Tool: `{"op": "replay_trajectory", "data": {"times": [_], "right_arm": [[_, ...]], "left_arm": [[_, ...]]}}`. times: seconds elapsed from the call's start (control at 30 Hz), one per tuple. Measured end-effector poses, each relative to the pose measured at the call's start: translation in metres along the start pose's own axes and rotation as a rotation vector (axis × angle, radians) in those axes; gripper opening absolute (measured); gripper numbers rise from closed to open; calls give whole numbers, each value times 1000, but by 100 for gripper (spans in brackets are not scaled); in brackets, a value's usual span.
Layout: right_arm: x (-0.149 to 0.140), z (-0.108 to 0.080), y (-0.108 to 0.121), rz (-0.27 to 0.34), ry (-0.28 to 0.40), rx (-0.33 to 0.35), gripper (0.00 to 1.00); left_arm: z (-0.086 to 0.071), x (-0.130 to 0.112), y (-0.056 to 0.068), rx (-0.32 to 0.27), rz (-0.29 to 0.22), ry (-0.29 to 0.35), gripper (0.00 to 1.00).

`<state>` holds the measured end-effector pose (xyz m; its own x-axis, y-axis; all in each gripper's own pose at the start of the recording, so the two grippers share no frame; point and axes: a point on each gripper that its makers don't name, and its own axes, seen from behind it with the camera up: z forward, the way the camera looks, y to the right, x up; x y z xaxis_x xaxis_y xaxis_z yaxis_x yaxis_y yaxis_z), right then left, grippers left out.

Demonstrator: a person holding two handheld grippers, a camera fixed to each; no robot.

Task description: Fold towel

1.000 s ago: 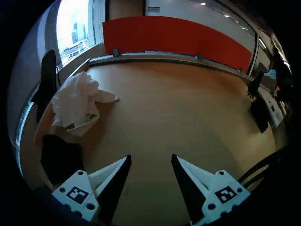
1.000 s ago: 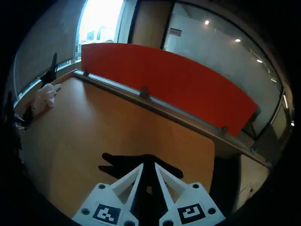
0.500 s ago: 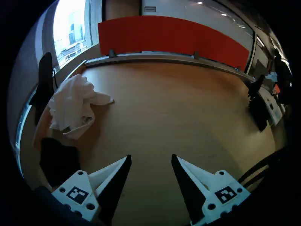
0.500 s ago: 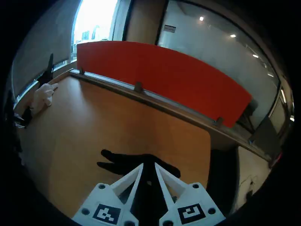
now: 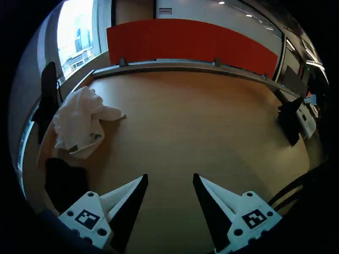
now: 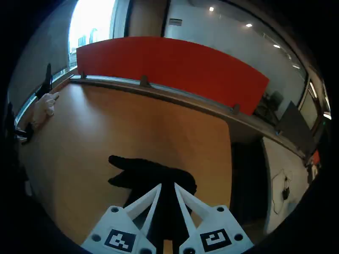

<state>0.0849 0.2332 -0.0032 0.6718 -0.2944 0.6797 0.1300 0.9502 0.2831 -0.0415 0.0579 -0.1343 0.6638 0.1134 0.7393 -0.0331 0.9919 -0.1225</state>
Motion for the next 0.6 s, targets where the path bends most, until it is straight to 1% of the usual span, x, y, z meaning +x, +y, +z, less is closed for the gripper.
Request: {"op": "replay_trajectory", "data": {"times": [0.3,0.6], "right_arm": [[-47,-6,4,60,-48,-21,6],[-97,-2,9,95,-128,-44,6]], "left_arm": [[-2,-3,1,-5,6,-3,78],[-5,-4,-3,0,6,-1,78]]}}
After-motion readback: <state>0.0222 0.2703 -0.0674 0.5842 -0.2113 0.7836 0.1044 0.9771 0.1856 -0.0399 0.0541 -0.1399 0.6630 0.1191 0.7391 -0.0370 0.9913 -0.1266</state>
